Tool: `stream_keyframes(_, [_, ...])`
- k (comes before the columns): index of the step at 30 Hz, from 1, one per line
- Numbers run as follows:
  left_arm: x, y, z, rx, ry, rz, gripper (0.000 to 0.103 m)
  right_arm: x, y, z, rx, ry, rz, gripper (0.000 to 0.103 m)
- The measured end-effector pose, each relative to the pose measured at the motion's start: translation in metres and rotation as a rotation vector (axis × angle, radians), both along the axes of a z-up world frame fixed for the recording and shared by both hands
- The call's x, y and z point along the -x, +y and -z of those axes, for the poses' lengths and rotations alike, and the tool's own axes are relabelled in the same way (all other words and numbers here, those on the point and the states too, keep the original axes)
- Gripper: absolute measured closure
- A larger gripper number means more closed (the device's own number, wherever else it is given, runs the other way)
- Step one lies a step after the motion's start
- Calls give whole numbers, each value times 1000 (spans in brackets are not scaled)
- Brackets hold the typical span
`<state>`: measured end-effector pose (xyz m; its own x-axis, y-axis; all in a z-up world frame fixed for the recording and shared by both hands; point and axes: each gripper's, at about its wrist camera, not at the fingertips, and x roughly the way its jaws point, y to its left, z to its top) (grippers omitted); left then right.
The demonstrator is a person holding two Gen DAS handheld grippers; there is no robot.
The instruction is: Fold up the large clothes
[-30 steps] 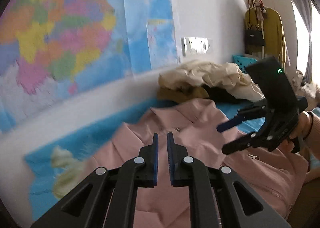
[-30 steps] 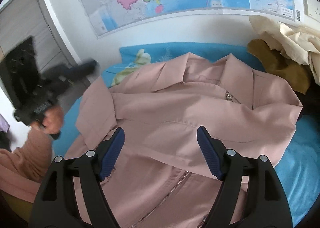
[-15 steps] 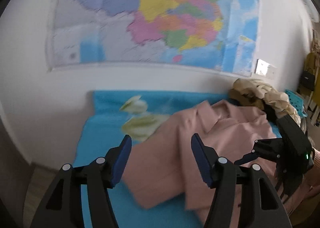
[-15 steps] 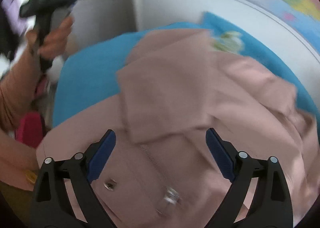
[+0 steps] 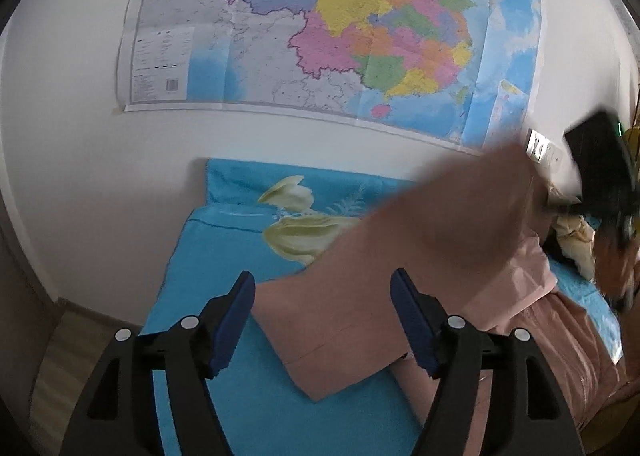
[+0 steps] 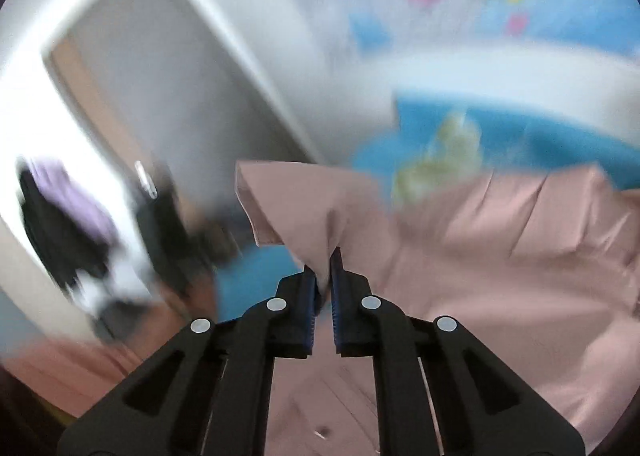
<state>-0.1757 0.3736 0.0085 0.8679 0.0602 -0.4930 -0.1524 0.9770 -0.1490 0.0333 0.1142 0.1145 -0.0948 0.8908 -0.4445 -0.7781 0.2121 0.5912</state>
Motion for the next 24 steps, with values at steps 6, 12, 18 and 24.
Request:
stream_keyframes(6, [-15,-22,-5,-2,-39,75,28,-54,-103,-51,-220,68,295,97])
stream_keyframes(12, [-42,-55,5,-14,-4,187,27,-75,-190,6,-108,189,515,97])
stream_keyframes(18, [-75,-92,31,-63,95,269,27,-60,-239,87,51,280,632,98])
stream_keyframes(24, [-99,-112,62,-157,230,270,27,-49,-262,139,86,359,683,98])
